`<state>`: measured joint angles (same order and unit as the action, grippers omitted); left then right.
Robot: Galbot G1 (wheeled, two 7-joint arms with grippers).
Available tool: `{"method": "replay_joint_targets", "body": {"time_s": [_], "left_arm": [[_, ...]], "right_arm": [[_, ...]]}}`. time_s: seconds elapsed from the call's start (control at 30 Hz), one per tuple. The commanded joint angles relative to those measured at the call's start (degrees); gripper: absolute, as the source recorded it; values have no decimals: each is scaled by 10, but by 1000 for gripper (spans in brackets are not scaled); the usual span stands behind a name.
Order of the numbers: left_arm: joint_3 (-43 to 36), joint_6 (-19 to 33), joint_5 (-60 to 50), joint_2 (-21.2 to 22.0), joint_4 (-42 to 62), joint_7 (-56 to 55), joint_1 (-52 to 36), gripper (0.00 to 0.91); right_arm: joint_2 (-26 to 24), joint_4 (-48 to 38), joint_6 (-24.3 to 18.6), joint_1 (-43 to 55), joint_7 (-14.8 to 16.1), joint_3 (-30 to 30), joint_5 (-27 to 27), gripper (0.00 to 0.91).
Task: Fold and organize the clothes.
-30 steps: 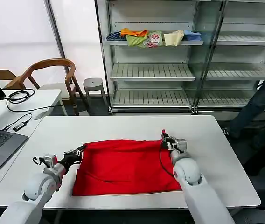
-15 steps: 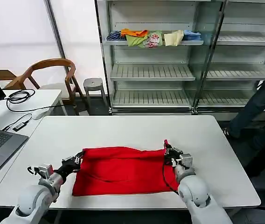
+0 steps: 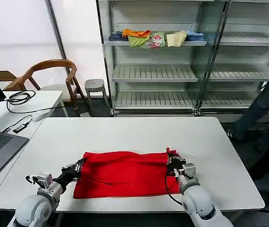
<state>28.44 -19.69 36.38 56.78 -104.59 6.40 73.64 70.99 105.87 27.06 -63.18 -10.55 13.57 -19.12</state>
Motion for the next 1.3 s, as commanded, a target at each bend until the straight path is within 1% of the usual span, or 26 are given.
{"method": "replay_joint_targets", "body": {"time_s": [0.03,0.37,0.57,0.9,1.07,1.1,1.13,1.2,1.3], "left_arm": [[3,1,-3,0,5,2,2,20],[11,0,7,-16,0,4,4,30],[12,-6,6,-21,-34,1,41,20],[24,-63,-11,-28,-91,-21,93,30],[25,-81,-37,-27,-75,-26,95,30],[26,-88,-44,-27,-72,-27,94,736],[28,-104,-47,-27,-70,-29,93,907],[30,-117,-50,-29,-75,-26,98,907],[31,-118,-53,-29,-86,-25,101,907]], "right_arm": [[-2,2,0,-6,0,1,1,0],[-5,0,2,-7,1,6,-4,0],[-5,-8,1,-5,4,4,-3,0],[-4,-14,0,2,8,-2,0,0],[-4,-18,-1,0,8,-2,4,0],[-5,-19,0,-1,9,-2,7,615],[-8,-17,4,-4,7,-3,11,907],[-9,-13,15,-9,-1,-4,9,907],[-14,-2,22,-16,-2,-5,9,907]]}}
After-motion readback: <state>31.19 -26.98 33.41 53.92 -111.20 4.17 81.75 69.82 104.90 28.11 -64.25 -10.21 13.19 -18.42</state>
